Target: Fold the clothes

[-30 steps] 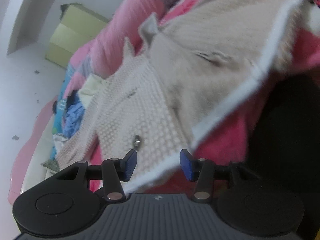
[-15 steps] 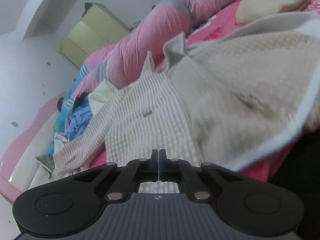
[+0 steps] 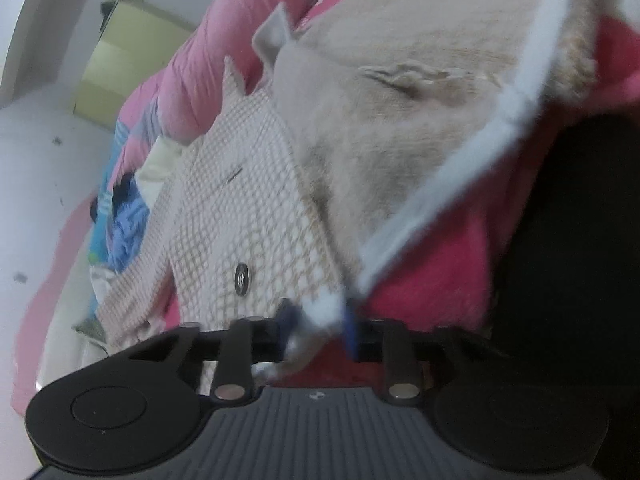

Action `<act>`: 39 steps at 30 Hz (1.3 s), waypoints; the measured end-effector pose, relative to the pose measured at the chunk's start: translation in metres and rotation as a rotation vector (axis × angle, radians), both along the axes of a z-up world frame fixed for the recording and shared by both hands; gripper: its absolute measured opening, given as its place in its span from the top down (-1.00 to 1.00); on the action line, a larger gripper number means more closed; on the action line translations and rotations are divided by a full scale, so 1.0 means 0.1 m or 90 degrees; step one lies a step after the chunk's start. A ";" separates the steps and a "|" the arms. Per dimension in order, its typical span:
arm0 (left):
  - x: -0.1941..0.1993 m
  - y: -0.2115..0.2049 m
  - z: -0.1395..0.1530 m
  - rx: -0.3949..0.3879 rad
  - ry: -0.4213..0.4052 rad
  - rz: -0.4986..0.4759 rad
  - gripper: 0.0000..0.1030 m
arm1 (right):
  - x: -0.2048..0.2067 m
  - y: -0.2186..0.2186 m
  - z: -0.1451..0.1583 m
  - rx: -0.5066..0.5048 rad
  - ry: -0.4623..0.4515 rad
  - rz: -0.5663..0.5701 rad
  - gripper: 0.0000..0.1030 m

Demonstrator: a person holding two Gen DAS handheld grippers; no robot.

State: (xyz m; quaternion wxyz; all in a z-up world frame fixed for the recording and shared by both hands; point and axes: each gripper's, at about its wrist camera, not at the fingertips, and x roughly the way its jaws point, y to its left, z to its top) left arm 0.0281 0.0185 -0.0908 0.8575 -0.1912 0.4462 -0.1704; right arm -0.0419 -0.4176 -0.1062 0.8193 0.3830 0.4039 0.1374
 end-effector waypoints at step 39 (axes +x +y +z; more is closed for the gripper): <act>0.27 0.34 -0.14 -0.216 0.043 -0.051 -0.02 | -0.71 2.16 0.47 -0.595 -0.478 0.488 0.00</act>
